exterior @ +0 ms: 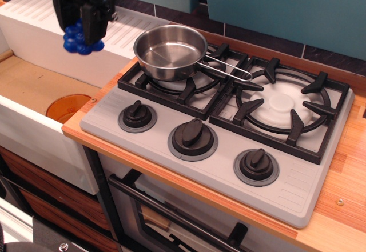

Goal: Put pan on stove and put blueberry in pan

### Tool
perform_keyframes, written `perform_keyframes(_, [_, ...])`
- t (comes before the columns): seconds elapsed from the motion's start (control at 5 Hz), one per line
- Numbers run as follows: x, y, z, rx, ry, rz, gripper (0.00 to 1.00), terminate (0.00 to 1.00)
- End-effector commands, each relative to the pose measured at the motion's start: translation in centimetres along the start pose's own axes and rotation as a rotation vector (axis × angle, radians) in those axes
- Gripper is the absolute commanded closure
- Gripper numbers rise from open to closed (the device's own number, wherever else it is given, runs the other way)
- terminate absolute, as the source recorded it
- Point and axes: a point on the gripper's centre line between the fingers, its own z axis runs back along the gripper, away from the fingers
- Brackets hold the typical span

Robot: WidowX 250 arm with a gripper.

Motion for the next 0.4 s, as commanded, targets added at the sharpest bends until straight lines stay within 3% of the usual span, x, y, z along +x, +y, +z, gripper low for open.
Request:
perform_keyframes(0.0, [3.6, -1.6, 4.4, -0.006, -0.069, -0.019, 1.0, 0.0])
perform_keyframes(0.2, [4.6, -2.9, 5.0, -0.025, -0.078, -0.035, 1.0, 0.0])
